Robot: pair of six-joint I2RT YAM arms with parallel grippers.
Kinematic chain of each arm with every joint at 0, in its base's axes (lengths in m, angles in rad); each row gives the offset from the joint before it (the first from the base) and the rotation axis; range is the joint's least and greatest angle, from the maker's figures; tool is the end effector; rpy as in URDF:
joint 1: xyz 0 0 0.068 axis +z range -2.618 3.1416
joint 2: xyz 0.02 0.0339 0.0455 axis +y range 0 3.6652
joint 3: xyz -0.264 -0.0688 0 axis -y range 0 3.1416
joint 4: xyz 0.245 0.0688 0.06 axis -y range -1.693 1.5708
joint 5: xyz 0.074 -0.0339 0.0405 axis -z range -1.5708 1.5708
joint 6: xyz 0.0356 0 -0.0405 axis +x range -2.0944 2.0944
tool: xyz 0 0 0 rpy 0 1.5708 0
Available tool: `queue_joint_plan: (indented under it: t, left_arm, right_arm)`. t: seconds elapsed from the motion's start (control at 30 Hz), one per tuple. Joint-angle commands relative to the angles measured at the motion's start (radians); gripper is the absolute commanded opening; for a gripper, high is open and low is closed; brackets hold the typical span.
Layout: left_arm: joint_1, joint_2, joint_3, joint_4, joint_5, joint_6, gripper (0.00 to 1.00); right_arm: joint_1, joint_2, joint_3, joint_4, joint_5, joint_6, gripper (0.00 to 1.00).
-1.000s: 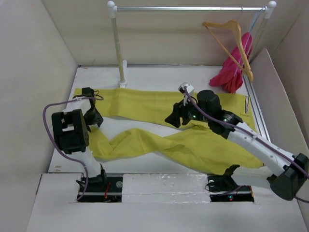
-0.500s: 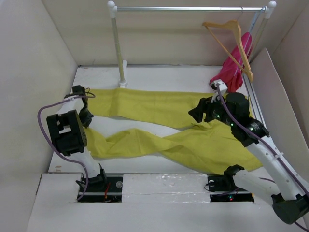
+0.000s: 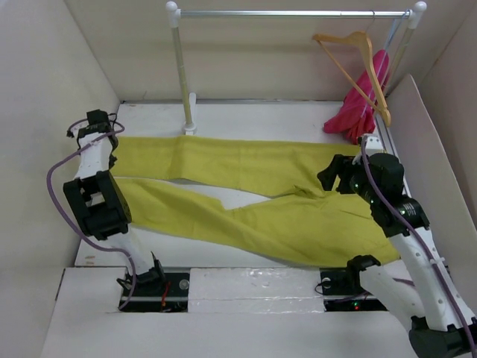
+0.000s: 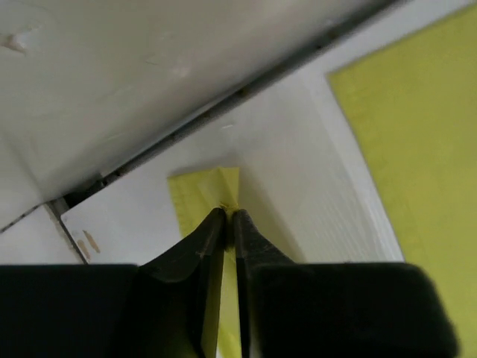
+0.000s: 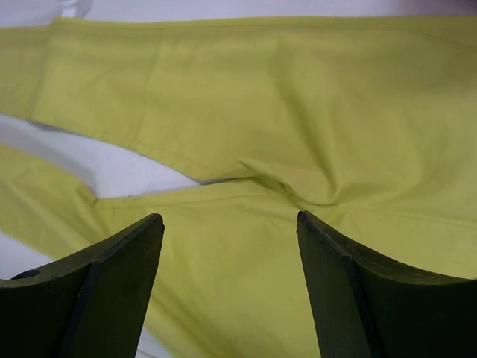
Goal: Place the trousers on the hanger
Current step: Flatten out the trousers at the center of the board.
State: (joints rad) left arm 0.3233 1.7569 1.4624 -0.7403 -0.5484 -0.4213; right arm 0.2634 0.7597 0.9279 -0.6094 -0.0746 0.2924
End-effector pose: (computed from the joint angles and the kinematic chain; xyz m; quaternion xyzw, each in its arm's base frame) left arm 0.3487 0.1364 0.2695 -0.4045 0.8386 0.2483 0.2674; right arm 0.1529 0.0440 0.3487 -0.0077 0.8443 0.1770 0.5057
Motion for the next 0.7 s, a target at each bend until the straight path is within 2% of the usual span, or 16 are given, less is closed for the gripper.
queue_joint_plan:
  t: [0.0, 0.03, 0.07, 0.1, 0.17, 0.2, 0.23, 0.27, 0.33, 0.4, 0.47, 0.5, 0.53, 0.6, 0.63, 0.67]
  left_arm:
    - [0.088, 0.009, 0.035, -0.037, -0.053, -0.04, 0.08]
    - [0.118, 0.024, 0.041, -0.044, -0.03, -0.053, 0.12]
    - [0.118, 0.024, 0.045, -0.031, 0.048, -0.054, 0.31]
    - [0.118, 0.021, 0.05, -0.016, 0.079, -0.042, 0.44]
    - [0.091, 0.001, 0.078, 0.005, 0.155, -0.039, 0.64]
    - [0.074, -0.003, 0.126, 0.004, 0.174, -0.048, 0.65]
    - [0.007, -0.043, 0.157, 0.024, 0.241, -0.062, 0.66]
    - [0.007, -0.043, 0.157, 0.024, 0.242, -0.062, 0.66]
    - [-0.045, -0.146, 0.113, 0.073, 0.272, -0.068, 0.66]
    - [-0.119, -0.277, 0.0, 0.165, 0.338, -0.071, 0.66]
    - [-0.203, -0.359, -0.157, 0.27, 0.404, -0.074, 0.66]
    - [-0.261, -0.444, -0.242, 0.321, 0.444, -0.071, 0.67]
    - [-0.317, -0.468, -0.299, 0.326, 0.459, -0.067, 0.67]
    - [-0.343, -0.476, -0.341, 0.325, 0.496, -0.063, 0.67]
    - [-0.401, -0.491, -0.359, 0.323, 0.504, -0.063, 0.67]
    - [-0.432, -0.503, -0.384, 0.325, 0.528, -0.066, 0.67]
  right_arm:
    - [-0.082, 0.007, -0.05, -0.035, 0.062, 0.019, 0.78]
    - [-0.111, 0.013, -0.064, -0.02, 0.038, 0.021, 0.79]
    - [-0.177, 0.032, -0.081, -0.006, 0.013, 0.025, 0.8]
    - [-0.206, 0.044, -0.101, 0.008, -0.017, 0.031, 0.8]
    - [-0.257, 0.067, -0.118, 0.062, -0.092, 0.069, 0.8]
    - [-0.275, 0.094, -0.133, 0.082, -0.111, 0.085, 0.8]
    - [-0.317, 0.119, -0.139, 0.118, -0.129, 0.121, 0.79]
    - [-0.338, 0.119, -0.139, 0.119, -0.129, 0.122, 0.79]
    - [-0.381, 0.139, -0.15, 0.158, -0.069, 0.155, 0.74]
    - [-0.476, 0.188, -0.141, 0.174, -0.066, 0.162, 0.69]
    - [-0.527, 0.237, -0.118, 0.223, -0.056, 0.178, 0.57]
    - [-0.599, 0.303, -0.106, 0.331, -0.015, 0.175, 0.5]
    - [-0.648, 0.361, -0.095, 0.373, 0.007, 0.165, 0.52]
    - [-0.667, 0.392, -0.068, 0.39, 0.022, 0.147, 0.56]
    - [-0.679, 0.432, -0.051, 0.408, 0.042, 0.133, 0.62]
    - [-0.716, 0.532, -0.029, 0.422, 0.032, 0.088, 0.74]
